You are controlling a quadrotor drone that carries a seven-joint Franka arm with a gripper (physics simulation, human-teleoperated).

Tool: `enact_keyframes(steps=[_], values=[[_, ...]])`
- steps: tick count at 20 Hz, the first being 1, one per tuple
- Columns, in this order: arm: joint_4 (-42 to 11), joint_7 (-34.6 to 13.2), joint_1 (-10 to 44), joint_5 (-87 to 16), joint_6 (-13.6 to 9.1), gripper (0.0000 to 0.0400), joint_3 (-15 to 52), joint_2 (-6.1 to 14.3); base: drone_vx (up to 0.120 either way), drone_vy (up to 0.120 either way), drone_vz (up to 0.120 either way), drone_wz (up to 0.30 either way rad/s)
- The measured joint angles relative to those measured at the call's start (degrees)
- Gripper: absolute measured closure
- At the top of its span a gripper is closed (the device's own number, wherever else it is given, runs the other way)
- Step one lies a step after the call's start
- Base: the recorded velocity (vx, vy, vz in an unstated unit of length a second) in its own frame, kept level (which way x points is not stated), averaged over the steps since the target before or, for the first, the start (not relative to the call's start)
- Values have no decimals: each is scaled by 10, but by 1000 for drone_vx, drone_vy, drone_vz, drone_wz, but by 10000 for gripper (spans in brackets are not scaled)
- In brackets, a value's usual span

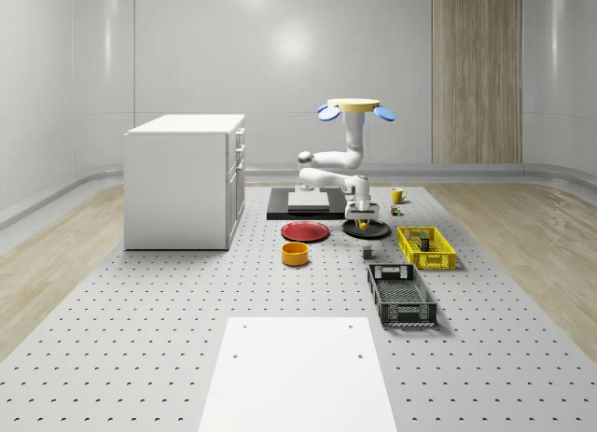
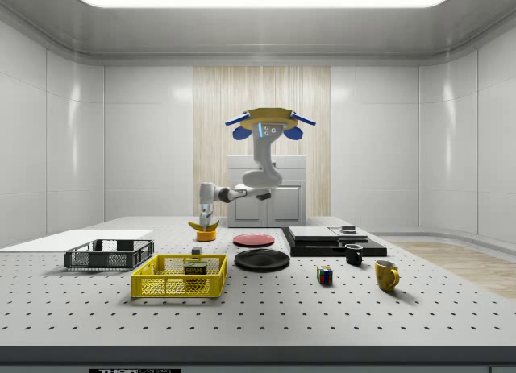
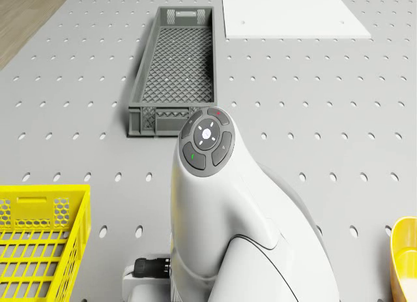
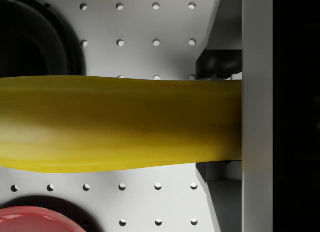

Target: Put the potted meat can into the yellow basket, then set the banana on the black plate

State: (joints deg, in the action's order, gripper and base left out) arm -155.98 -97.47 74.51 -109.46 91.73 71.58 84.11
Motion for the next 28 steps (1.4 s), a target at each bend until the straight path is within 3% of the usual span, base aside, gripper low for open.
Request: enact_keyframes(steps=[9,28], values=[[0,-1,2,2,4,203,0,4,-120,120,0,0],[1,-3,4,5,11,203,1,12,-120,2,-2,0]])
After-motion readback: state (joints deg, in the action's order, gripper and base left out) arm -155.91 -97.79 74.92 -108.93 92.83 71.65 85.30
